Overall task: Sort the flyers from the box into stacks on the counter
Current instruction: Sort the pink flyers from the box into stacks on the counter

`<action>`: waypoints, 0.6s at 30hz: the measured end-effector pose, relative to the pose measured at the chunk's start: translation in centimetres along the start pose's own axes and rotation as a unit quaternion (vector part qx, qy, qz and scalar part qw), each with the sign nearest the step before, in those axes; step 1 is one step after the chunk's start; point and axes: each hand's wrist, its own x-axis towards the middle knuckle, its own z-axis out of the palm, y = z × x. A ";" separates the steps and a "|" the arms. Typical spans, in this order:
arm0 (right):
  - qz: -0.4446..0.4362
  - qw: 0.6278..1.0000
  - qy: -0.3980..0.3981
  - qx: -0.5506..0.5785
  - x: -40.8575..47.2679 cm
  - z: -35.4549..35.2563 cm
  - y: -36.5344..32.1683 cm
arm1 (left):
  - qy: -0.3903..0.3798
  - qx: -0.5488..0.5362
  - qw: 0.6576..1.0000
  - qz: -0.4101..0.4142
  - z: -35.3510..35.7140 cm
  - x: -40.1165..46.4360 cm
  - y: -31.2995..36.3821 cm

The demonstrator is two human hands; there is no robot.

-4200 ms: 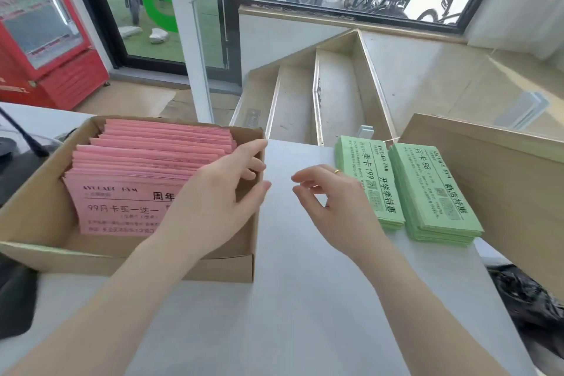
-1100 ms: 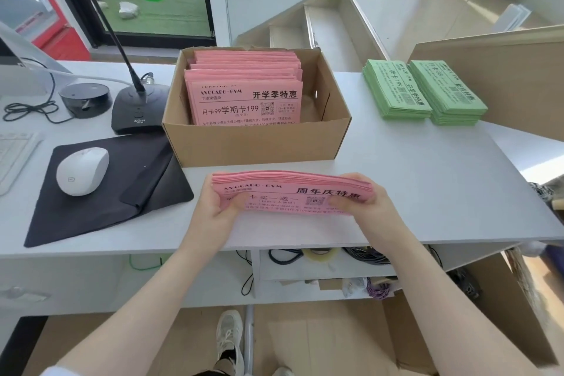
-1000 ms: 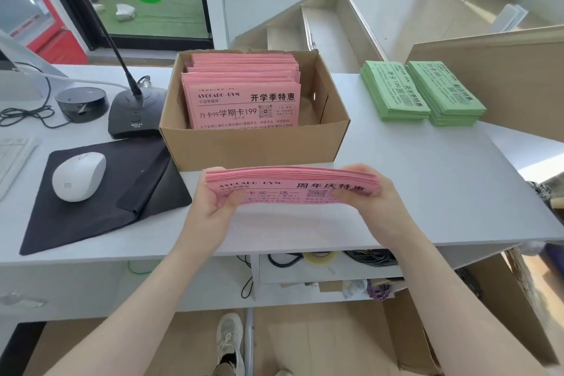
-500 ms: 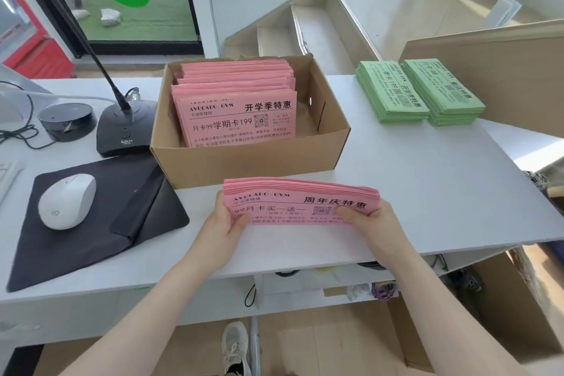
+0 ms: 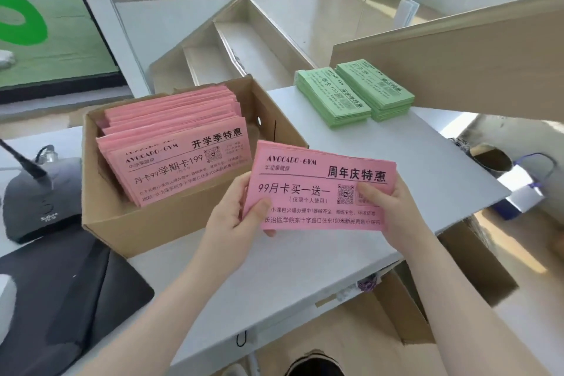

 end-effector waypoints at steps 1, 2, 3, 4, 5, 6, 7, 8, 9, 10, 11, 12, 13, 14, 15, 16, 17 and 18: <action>0.001 1.000 0.015 0.022 0.0 -0.6 -0.1 | 0.006 -0.025 1.000 -0.005 0.9 0.7 0.2; 0.002 0.999 0.029 0.044 -0.1 -1.2 -0.2 | 0.017 -0.051 0.998 -0.014 1.9 1.4 0.3; 0.003 0.997 0.045 0.063 -0.1 -2.0 -0.3 | 0.026 -0.077 0.996 -0.026 3.0 2.0 0.4; 0.004 0.995 0.065 0.079 0.1 -2.8 -0.4 | 0.027 -0.100 0.994 -0.037 4.3 2.7 0.5; 0.006 0.992 0.086 0.089 0.3 -3.7 -0.5 | 0.017 -0.123 0.991 -0.048 5.7 3.4 0.5; 0.006 0.990 0.103 0.094 0.6 -4.7 -0.5 | 0.003 -0.144 0.988 -0.058 7.1 4.0 0.4; 0.008 0.989 0.116 0.093 1.0 -5.7 -0.4 | -0.008 -0.163 0.984 -0.068 8.5 4.7 0.1; 0.013 0.988 0.128 0.090 1.5 -6.6 -0.3 | -0.012 -0.183 0.980 -0.080 10.0 5.5 -0.2; 0.018 0.986 0.139 0.088 2.1 -7.6 -0.2 | -0.010 -0.206 0.974 -0.098 11.6 6.4 -0.6; 0.027 0.985 0.149 0.087 2.5 -8.1 0.1 | -0.003 -0.228 0.966 -0.120 12.8 7.1 -1.1; 0.035 0.983 0.161 0.081 3.2 -9.3 0.3 | 0.005 -0.246 0.959 -0.142 14.5 8.2 -1.5; 0.040 0.982 0.171 0.073 3.8 -10.5 0.4 | 0.014 -0.256 0.953 -0.163 16.0 9.3 -1.9; 0.045 0.979 0.185 0.069 4.4 -11.5 0.4 | 0.023 -0.258 0.948 -0.183 17.2 10.4 -2.4; 0.050 0.975 0.202 0.071 5.1 -13.0 0.2 | 0.031 -0.261 0.943 -0.202 18.7 11.8 -2.9; 0.055 0.971 0.221 0.076 5.8 -14.6 -0.1 | 0.039 -0.262 0.938 -0.224 19.9 13.2 -3.3; 0.062 0.967 0.234 0.075 6.5 -16.1 -0.4 | 0.046 -0.259 0.932 -0.248 21.0 14.5 -3.8; 0.072 0.966 0.240 0.062 7.1 -17.5 -0.7 | 0.048 -0.251 0.928 -0.269 21.9 15.8 -4.2; 0.082 0.967 0.238 0.034 7.7 -18.9 -0.9 | 0.042 -0.241 0.926 -0.287 22.8 17.0 -4.5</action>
